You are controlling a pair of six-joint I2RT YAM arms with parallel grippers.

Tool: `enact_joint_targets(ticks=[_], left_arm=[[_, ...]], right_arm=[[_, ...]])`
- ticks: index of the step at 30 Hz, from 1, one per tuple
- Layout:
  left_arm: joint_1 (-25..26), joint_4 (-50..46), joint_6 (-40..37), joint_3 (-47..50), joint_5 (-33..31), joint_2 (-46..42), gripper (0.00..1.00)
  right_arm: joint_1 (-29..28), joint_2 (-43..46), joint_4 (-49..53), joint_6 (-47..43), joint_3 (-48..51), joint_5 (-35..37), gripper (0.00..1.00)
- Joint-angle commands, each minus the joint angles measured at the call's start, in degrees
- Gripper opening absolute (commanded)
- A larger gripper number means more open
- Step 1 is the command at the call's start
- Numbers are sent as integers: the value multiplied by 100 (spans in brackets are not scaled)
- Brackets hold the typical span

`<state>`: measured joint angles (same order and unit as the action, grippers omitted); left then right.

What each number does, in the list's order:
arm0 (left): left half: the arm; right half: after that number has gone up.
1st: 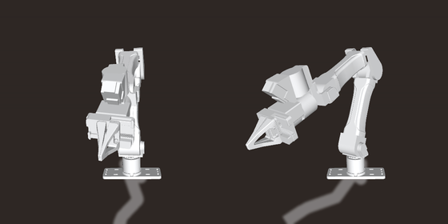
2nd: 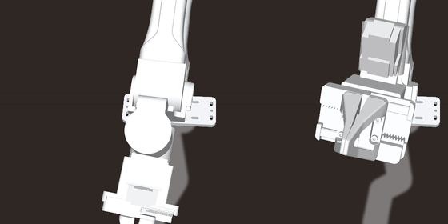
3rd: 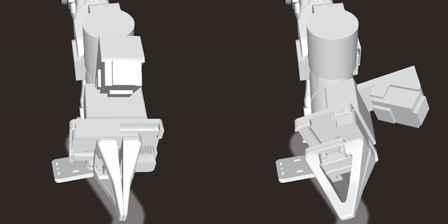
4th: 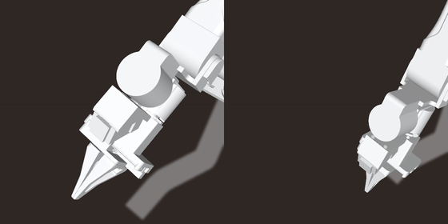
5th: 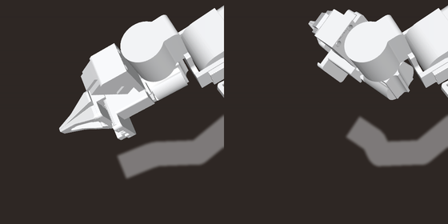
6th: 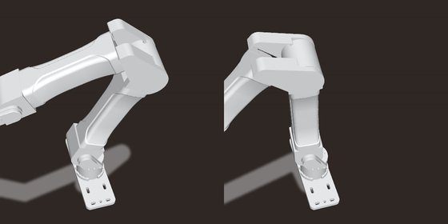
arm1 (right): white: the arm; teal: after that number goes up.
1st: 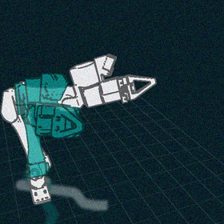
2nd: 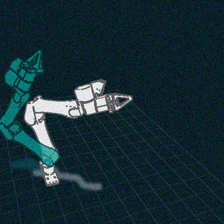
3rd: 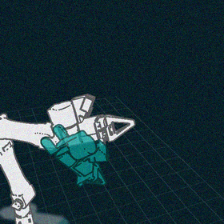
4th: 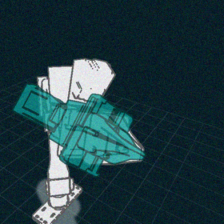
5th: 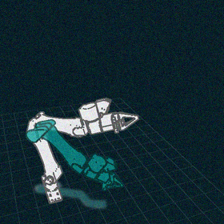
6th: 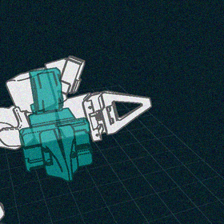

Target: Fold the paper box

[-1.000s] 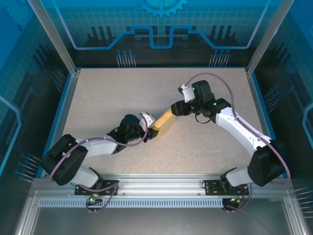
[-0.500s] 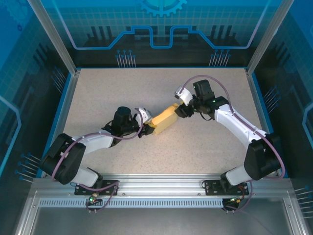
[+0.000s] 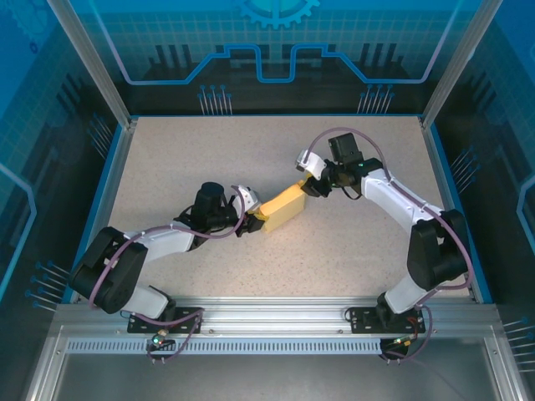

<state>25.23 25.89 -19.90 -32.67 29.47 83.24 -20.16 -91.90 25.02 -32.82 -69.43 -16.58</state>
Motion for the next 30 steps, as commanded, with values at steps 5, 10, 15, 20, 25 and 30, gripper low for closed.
enact_joint_targets(ticks=[5, 10, 15, 20, 25, 30], left_arm=[[-45, 130, -95, -170, 139, 54, 38], [-43, 198, -4, -187, 30, 112, 38], [-36, 312, 232, -256, -66, 265, 40], [-22, 408, 291, -301, -229, 415, 39], [106, 325, -83, -311, -478, 509, 39], [219, 329, -259, -317, -609, 587, 38]], right_arm=[[74, -135, 12, -13, -150, -80, 21], [66, -109, 64, 197, -171, -58, 11], [-42, 32, 131, 697, -124, 302, 5], [-302, 154, 461, 1532, -233, 979, 3], [-660, 112, 934, 2237, -367, 1683, 3], [-907, -67, 1299, 2589, -505, 2116, 4]])
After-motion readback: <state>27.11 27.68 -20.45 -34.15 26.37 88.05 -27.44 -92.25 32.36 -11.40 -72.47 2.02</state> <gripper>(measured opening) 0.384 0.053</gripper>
